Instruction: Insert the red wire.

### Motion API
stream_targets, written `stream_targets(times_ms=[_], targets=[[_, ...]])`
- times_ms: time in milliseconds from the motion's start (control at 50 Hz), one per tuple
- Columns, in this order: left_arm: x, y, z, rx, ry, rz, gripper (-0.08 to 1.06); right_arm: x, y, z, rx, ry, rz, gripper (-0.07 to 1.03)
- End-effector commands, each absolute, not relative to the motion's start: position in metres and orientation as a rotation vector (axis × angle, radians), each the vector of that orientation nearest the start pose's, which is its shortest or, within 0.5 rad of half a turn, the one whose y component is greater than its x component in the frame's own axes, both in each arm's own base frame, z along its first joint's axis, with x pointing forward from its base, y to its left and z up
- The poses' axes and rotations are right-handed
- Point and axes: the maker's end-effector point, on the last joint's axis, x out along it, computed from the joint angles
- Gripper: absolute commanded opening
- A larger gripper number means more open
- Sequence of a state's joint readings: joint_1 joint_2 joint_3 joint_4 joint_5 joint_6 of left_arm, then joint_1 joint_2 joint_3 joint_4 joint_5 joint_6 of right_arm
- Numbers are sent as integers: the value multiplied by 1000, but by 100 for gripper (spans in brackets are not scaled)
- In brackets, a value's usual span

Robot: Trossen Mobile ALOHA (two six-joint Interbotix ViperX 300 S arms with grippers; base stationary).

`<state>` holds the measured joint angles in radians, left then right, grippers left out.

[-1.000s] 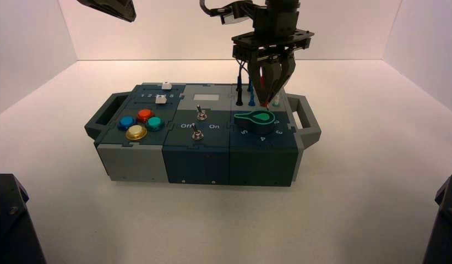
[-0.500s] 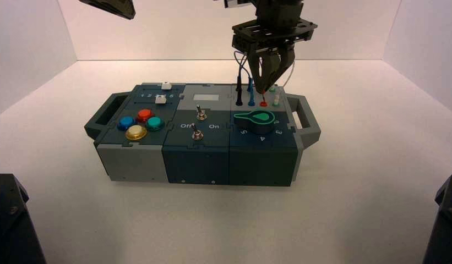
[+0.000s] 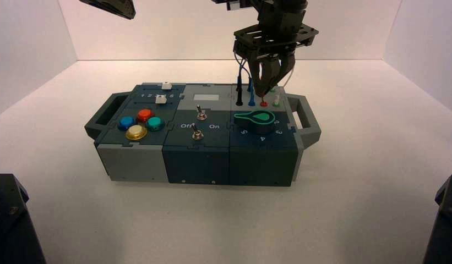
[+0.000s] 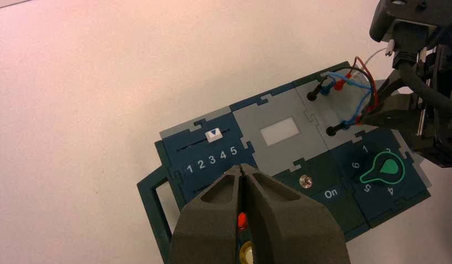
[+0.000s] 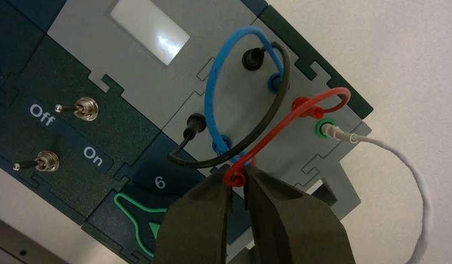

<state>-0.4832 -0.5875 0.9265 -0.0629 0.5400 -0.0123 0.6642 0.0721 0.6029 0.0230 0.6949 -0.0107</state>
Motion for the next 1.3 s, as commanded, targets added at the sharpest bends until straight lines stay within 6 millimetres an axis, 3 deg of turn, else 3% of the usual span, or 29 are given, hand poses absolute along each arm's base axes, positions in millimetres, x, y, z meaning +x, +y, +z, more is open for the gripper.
stream_targets(times_ms=[20, 1300], targets=[[251, -139, 189, 133, 835, -461, -3, 279, 223, 74, -424, 1279, 569, -2], [251, -138, 189, 134, 831, -460, -3, 283, 222, 64, -447, 1289, 562, -2]])
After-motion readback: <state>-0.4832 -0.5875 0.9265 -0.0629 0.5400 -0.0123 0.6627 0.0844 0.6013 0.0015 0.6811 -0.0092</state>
